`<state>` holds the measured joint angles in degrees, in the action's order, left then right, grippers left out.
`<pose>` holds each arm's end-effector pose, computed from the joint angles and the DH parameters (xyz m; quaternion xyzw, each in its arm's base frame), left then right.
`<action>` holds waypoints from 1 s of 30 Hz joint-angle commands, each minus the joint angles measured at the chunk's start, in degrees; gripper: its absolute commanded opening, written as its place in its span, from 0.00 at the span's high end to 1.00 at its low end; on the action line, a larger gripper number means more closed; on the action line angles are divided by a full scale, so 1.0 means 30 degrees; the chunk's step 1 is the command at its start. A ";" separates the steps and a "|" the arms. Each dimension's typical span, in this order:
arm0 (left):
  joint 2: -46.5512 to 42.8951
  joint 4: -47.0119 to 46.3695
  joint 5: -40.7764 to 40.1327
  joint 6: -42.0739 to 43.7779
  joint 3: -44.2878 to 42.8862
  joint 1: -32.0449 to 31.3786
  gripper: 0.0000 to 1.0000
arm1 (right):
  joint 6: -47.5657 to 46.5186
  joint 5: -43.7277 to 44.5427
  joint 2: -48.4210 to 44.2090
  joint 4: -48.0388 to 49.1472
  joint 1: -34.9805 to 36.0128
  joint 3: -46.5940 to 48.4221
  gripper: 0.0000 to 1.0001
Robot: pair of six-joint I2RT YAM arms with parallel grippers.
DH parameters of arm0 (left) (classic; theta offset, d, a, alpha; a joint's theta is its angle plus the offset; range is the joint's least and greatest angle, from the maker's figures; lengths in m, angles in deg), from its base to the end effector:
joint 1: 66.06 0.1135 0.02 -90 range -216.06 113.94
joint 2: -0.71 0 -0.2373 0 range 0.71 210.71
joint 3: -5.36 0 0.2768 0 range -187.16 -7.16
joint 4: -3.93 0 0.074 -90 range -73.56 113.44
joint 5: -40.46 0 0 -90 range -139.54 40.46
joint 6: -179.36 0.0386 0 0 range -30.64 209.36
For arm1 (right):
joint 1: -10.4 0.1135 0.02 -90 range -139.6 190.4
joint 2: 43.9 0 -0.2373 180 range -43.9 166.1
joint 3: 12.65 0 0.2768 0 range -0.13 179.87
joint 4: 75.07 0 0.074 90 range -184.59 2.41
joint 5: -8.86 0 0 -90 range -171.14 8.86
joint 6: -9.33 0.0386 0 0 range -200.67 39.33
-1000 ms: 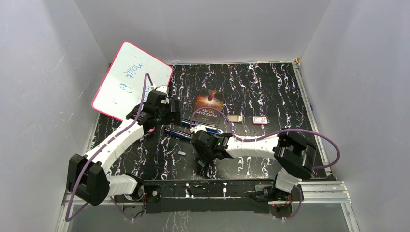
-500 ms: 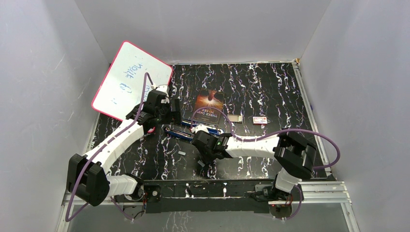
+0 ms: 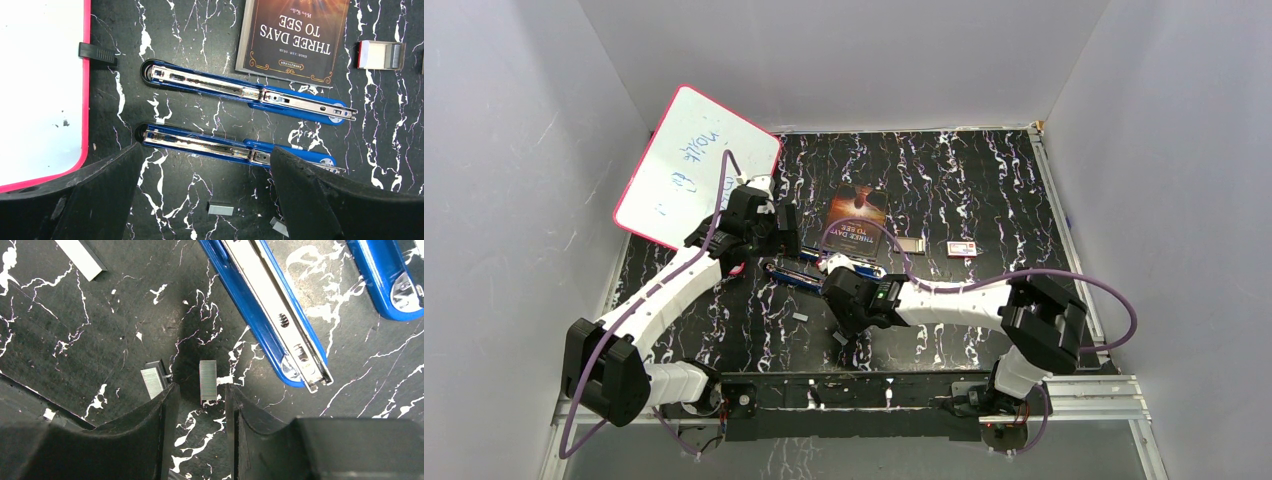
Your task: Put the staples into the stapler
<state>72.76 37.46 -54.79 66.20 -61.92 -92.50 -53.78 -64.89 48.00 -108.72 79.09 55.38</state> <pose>0.2800 -0.1353 0.2465 0.0058 0.8992 -0.1453 0.4127 0.1339 0.3134 0.1450 -0.3021 0.9020 0.1139 0.2865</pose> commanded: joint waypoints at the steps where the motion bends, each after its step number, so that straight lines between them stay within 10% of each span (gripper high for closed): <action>1: -0.0581 0.0041 0.0236 0.0015 0.0060 -0.0082 0.02 | 0.0078 -0.0186 0.0302 0.0391 0.0040 0.0336 0.53; 30: -0.0286 -0.0385 0.0818 -0.0162 0.0061 -0.0094 0.02 | 0.0674 -0.0116 0.0421 -0.0088 0.0189 -0.1991 0.63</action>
<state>72.78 36.17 -53.11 66.14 -61.92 -92.50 -52.53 -65.17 48.96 -106.71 79.17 51.68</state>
